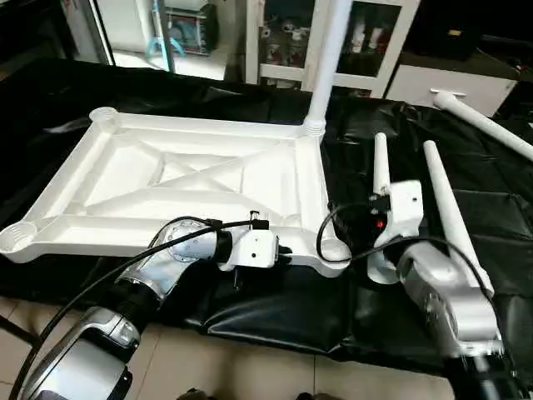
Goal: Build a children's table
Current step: Pick table leg
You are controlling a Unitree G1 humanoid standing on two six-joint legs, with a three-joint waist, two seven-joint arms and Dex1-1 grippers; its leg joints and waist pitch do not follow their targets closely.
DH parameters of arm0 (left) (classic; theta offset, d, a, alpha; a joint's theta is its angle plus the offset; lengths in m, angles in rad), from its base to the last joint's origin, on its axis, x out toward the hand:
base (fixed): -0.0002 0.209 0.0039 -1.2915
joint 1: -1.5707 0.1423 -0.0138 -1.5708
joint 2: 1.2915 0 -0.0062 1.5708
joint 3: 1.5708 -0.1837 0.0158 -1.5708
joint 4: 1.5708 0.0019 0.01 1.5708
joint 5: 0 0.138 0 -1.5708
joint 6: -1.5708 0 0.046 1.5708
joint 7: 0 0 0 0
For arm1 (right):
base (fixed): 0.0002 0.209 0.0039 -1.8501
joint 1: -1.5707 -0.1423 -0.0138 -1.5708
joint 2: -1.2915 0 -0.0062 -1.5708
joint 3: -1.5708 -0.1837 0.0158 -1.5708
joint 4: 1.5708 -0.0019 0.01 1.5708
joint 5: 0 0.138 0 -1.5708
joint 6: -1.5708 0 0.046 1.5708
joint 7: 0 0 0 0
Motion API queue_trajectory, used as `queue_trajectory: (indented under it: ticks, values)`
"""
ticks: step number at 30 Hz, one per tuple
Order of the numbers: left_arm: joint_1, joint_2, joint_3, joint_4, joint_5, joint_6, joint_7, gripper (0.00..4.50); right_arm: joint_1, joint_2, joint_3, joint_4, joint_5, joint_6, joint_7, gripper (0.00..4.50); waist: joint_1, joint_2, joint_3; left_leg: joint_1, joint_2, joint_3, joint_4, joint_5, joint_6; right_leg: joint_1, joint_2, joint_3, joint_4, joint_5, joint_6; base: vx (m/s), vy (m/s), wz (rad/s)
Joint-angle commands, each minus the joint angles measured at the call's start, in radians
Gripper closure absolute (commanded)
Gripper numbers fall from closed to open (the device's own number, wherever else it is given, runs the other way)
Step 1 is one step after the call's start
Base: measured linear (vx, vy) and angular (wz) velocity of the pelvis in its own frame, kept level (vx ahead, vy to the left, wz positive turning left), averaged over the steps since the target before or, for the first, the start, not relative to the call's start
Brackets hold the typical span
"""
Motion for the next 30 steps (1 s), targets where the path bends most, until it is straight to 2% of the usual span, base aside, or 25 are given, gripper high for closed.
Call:
queue_trajectory:
  ticks: [1, 2, 4, 6, 8, 10, 11, 12, 13, 16, 17, 18, 20, 21, 22, 23, 24, 25, 28, 29, 30]
  values:
    - [-0.021, 0.006, 0.026, -0.004, 0.001, -0.018, 0.009, 4.50, -0.027, -0.005, -0.028, 0.013, -0.015, 0.037, -0.030, 0.09, 0.002, 0.002, -0.084, 0.016, 0.031, -0.014, -0.072, -0.221, -0.010, 0.056, -0.047, 0.042, -0.061, -0.272, -0.170, 0.000, 0.000, 0.00]
    - [-0.025, 0.016, 0.023, 0.013, 0.004, -0.042, 0.005, 4.50, -0.066, -0.006, -0.047, 0.050, -0.025, 0.074, -0.075, 0.09, 0.000, 0.002, -0.084, 0.015, 0.029, -0.015, -0.072, -0.209, -0.011, 0.058, -0.047, 0.041, -0.057, -0.259, -0.174, 0.000, 0.000, 0.00]
    - [-0.026, 0.021, 0.022, 0.017, 0.005, -0.050, 0.002, 4.50, -0.078, -0.007, -0.052, 0.060, -0.025, 0.085, -0.083, 0.09, 0.002, 0.002, -0.087, 0.016, 0.030, -0.014, -0.070, -0.198, -0.012, 0.059, -0.047, 0.042, -0.055, -0.235, -0.180, 0.000, 0.000, 0.00]
    - [-0.025, 0.050, 0.018, 0.030, 0.001, -0.086, -0.025, 4.50, -0.136, -0.014, -0.071, 0.110, -0.036, 0.155, -0.127, 0.09, -0.001, 0.001, -0.088, 0.011, 0.027, -0.015, -0.070, -0.171, -0.010, 0.064, -0.046, 0.041, -0.047, -0.200, -0.188, 0.000, 0.000, 0.00]
    - [-0.025, 0.075, 0.015, 0.043, 0.013, -0.108, -0.028, 4.50, -0.170, -0.026, -0.076, 0.132, -0.052, 0.194, -0.152, 0.09, -0.004, 0.000, -0.088, 0.014, 0.027, -0.011, -0.067, -0.162, -0.008, 0.062, -0.045, 0.042, -0.046, -0.180, -0.194, 0.000, 0.000, 0.00]
    - [-0.027, 0.086, 0.017, 0.049, 0.017, -0.118, -0.025, 4.50, -0.181, -0.032, -0.077, 0.134, -0.052, 0.223, -0.156, 0.09, -0.005, -0.001, -0.088, 0.015, 0.027, -0.011, -0.067, -0.163, -0.010, 0.063, -0.045, 0.042, -0.046, -0.186, -0.191, 0.000, 0.000, 0.00]
    - [-0.029, 0.103, 0.022, 0.056, 0.019, -0.126, -0.026, 4.50, -0.200, -0.044, -0.079, 0.139, -0.070, 0.284, -0.175, 0.09, -0.008, -0.002, -0.086, 0.014, 0.026, -0.013, -0.069, -0.156, -0.010, 0.065, -0.043, 0.041, -0.044, -0.187, -0.192, 0.000, 0.000, 0.00]
    - [-0.029, 0.105, 0.023, 0.057, 0.019, -0.126, -0.027, 4.50, -0.202, -0.045, -0.080, 0.140, -0.071, 0.290, -0.178, 0.09, -0.011, -0.002, -0.087, 0.014, 0.025, -0.012, -0.068, -0.157, -0.011, 0.065, -0.042, 0.041, -0.044, -0.189, -0.193, 0.000, 0.000, 0.00]
    - [-0.026, 0.125, 0.031, 0.049, 0.013, -0.133, -0.035, 4.50, -0.210, -0.059, -0.084, 0.156, -0.071, 0.348, -0.180, 0.09, -0.012, -0.002, -0.085, 0.015, 0.026, -0.011, -0.067, -0.165, -0.014, 0.063, -0.044, 0.042, -0.046, -0.203, -0.189, 0.000, 0.000, 0.00]
    - [-0.024, 0.131, 0.035, 0.042, 0.008, -0.135, -0.035, 4.50, -0.212, -0.066, -0.083, 0.166, -0.067, 0.375, -0.174, 0.09, -0.014, -0.002, -0.085, 0.016, 0.027, -0.011, -0.067, -0.176, -0.017, 0.063, -0.046, 0.043, -0.048, -0.225, -0.186, 0.000, 0.000, 0.00]
    - [-0.020, 0.136, 0.049, 0.024, -0.010, -0.146, -0.024, 4.50, -0.219, -0.081, -0.063, 0.216, -0.053, 0.502, -0.143, 0.09, -0.017, -0.007, -0.085, 0.015, 0.025, -0.012, -0.066, -0.180, -0.017, 0.064, -0.044, 0.043, -0.048, -0.238, -0.188, 0.000, 0.000, 0.00]
    - [-0.020, 0.136, 0.049, 0.024, -0.010, -0.146, -0.024, 4.50, -0.219, -0.081, -0.063, 0.216, -0.053, 0.502, -0.143, 0.09, -0.016, -0.005, -0.085, 0.016, 0.026, -0.011, -0.066, -0.180, -0.015, 0.064, -0.044, 0.043, -0.048, -0.238, -0.192, 0.000, 0.000, 0.00]
    - [-0.007, 0.133, 0.056, -0.012, -0.046, -0.139, -0.044, 4.50, -0.213, -0.081, -0.057, 0.257, -0.039, 0.570, -0.120, 0.09, -0.016, -0.006, -0.085, 0.014, 0.028, -0.011, -0.065, -0.175, -0.017, 0.063, -0.047, 0.043, -0.047, -0.232, -0.195, 0.000, 0.000, 0.00]
    - [0.000, 0.129, 0.060, -0.033, -0.073, -0.129, -0.064, 4.20, -0.212, -0.074, -0.068, 0.273, -0.032, 0.585, -0.120, 0.03, -0.014, -0.006, -0.085, 0.013, 0.030, -0.011, -0.065, -0.175, -0.017, 0.063, -0.050, 0.044, -0.047, -0.230, -0.197, 0.000, 0.000, 0.00]
    - [0.005, 0.124, 0.066, -0.053, -0.099, -0.108, -0.081, 4.20, -0.210, -0.071, -0.073, 0.287, -0.027, 0.594, -0.114, 0.03, -0.015, -0.008, -0.085, 0.015, 0.031, -0.011, -0.065, -0.166, -0.019, 0.062, -0.049, 0.043, -0.045, -0.222, -0.199, 0.000, 0.000, 0.00]
    - [0.010, 0.117, 0.072, -0.075, -0.128, -0.085, -0.098, 4.20, -0.208, -0.068, -0.077, 0.302, -0.021, 0.602, -0.108, 0.03, -0.014, -0.005, -0.086, 0.016, 0.031, -0.010, -0.064, -0.162, -0.020, 0.060, -0.049, 0.044, -0.042, -0.208, -0.208, 0.000, 0.000, 0.00]
    - [0.011, 0.119, 0.069, -0.092, -0.131, -0.087, -0.102, 4.02, -0.207, -0.065, -0.087, 0.318, -0.020, 0.599, -0.111, 0.22, -0.013, -0.007, -0.086, 0.017, 0.031, -0.008, -0.064, -0.162, -0.021, 0.059, -0.049, 0.043, -0.042, -0.205, -0.211, 0.000, 0.000, 0.00]
    - [0.011, 0.120, 0.067, -0.099, -0.132, -0.089, -0.104, 3.79, -0.207, -0.064, -0.091, 0.325, -0.020, 0.599, -0.114, 0.42, -0.012, -0.004, -0.086, 0.019, 0.033, -0.009, -0.064, -0.165, -0.024, 0.058, -0.049, 0.043, -0.042, -0.200, -0.214, 0.000, 0.000, 0.00]
    - [0.014, 0.123, 0.062, -0.127, -0.147, -0.088, -0.123, 3.75, -0.206, -0.064, -0.103, 0.338, -0.020, 0.604, -0.116, 0.40, -0.008, -0.005, -0.084, 0.021, 0.033, -0.009, -0.067, -0.182, -0.034, 0.058, -0.049, 0.043, -0.043, -0.206, -0.211, 0.000, 0.000, 0.00]
    - [0.012, 0.127, 0.056, -0.140, -0.148, -0.096, -0.131, 3.51, -0.209, -0.065, -0.110, 0.344, -0.020, 0.615, -0.114, 0.68, -0.008, -0.004, -0.081, 0.024, 0.032, -0.009, -0.069, -0.219, -0.047, 0.055, -0.046, 0.042, -0.049, -0.236, -0.203, 0.000, 0.000, 0.00]
    - [0.012, 0.129, 0.054, -0.145, -0.148, -0.099, -0.135, 3.51, -0.212, -0.066, -0.115, 0.348, -0.020, 0.622, -0.112, 0.68, -0.007, -0.003, -0.080, 0.025, 0.032, -0.010, -0.070, -0.235, -0.052, 0.054, -0.046, 0.041, -0.052, -0.253, -0.197, 0.000, 0.000, 0.00]
